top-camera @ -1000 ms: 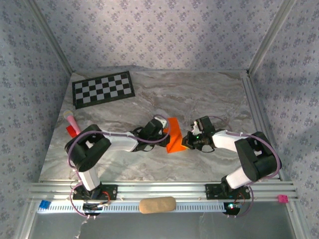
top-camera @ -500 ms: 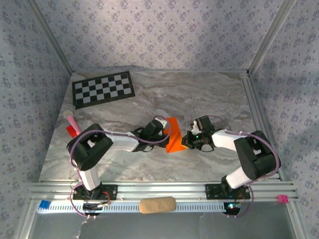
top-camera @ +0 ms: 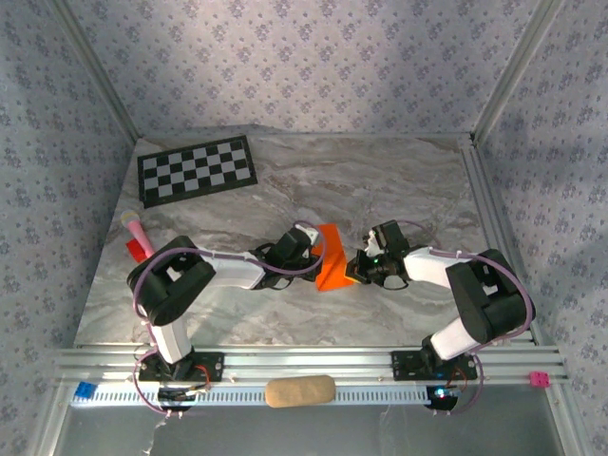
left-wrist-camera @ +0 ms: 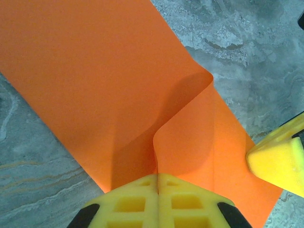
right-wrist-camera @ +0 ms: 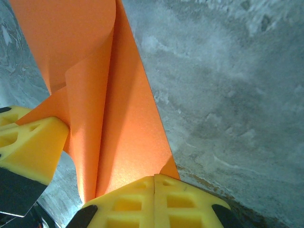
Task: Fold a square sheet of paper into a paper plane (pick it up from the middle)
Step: Third fold the triangle at the center of the table.
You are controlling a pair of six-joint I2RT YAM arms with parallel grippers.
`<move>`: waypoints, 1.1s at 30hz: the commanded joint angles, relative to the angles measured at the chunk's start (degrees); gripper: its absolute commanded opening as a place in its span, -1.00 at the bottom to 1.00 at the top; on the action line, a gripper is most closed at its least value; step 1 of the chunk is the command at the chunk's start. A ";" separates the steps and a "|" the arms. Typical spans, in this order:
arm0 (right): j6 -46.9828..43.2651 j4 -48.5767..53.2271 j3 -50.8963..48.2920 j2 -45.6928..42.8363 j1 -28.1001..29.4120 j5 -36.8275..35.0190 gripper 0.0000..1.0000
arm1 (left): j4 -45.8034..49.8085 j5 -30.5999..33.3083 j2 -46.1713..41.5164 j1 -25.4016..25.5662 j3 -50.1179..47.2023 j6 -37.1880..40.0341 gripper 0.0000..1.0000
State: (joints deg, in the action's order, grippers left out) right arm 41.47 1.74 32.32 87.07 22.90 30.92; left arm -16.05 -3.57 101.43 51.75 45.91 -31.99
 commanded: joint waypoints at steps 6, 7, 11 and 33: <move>-0.89 3.83 -0.06 0.79 0.21 -2.31 -0.99 | 1.12 -0.07 1.56 -0.25 1.86 1.40 -0.84; -0.87 3.38 -0.06 0.59 0.22 -2.01 -0.98 | 1.09 -0.29 1.73 -0.20 1.74 1.53 -0.84; -0.93 2.28 0.36 -0.98 0.55 -0.74 -0.92 | 1.20 -1.03 2.45 -0.24 1.99 1.84 -0.84; -2.35 5.69 1.17 1.19 3.09 -4.39 -0.92 | 0.96 -3.13 0.92 -0.84 2.01 2.55 -0.83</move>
State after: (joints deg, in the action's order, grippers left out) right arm 39.99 4.51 33.52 86.80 26.35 29.34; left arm -16.10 -5.17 102.87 51.40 46.35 -30.65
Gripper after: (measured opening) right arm 0.054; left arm 0.085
